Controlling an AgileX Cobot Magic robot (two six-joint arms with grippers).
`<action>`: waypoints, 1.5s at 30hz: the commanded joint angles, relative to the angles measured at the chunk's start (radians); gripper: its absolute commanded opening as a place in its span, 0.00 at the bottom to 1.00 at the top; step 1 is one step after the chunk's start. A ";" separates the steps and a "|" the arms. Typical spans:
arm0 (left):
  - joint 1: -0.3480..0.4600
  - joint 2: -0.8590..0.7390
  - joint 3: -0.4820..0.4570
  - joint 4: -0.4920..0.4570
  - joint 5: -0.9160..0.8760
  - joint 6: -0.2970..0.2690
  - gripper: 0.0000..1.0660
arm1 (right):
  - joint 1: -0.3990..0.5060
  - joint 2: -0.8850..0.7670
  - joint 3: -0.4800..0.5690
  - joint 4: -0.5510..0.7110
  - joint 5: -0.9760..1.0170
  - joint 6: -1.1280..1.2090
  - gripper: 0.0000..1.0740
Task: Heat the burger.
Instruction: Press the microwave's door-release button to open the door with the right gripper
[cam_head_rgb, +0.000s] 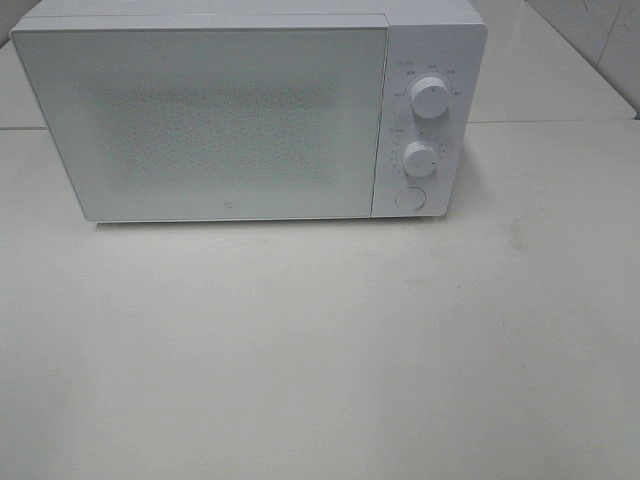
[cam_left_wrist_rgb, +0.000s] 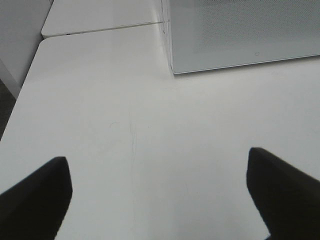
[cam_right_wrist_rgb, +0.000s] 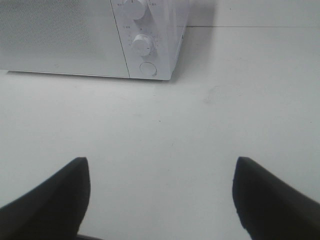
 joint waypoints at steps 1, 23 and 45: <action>0.002 -0.019 -0.001 0.003 0.001 0.002 0.82 | -0.008 0.097 -0.006 0.002 -0.104 -0.009 0.70; 0.002 -0.019 -0.001 0.003 0.001 0.002 0.82 | -0.008 0.601 0.019 -0.001 -0.623 -0.027 0.70; 0.002 -0.019 -0.001 0.003 0.001 0.002 0.82 | 0.069 1.049 0.111 -0.005 -1.376 -0.034 0.70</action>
